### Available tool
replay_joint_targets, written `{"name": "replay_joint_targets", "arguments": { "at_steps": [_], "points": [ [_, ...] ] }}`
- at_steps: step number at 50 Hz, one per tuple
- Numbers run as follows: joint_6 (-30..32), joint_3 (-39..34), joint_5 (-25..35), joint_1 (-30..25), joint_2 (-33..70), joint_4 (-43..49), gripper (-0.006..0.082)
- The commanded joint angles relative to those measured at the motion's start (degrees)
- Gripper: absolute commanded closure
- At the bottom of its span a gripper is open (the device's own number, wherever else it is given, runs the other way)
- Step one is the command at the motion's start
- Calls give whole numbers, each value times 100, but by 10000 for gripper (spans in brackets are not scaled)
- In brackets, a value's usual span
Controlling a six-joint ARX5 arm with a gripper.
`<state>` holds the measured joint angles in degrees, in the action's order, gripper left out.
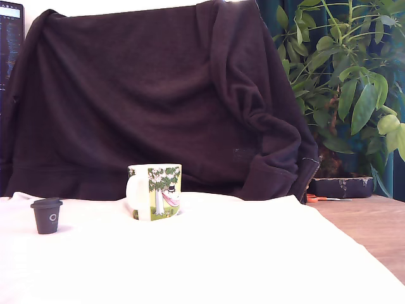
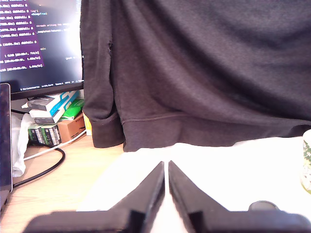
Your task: Pick the grey coffee capsule and place it inside the green coffee cup
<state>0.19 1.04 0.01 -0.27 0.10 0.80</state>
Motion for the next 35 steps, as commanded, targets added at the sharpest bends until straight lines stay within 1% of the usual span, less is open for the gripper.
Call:
{"name": "replay_joint_targets", "arguments": {
  "at_steps": [1,24,31,35],
  "points": [
    [-575,39,678,-37,-83,538,786],
    [-643,39,704,-37,-81,463,786],
    [-804,39,708,-37,-81,50,786],
    [-1045,39,706,-37,-81,-315,786]
  ]
}}
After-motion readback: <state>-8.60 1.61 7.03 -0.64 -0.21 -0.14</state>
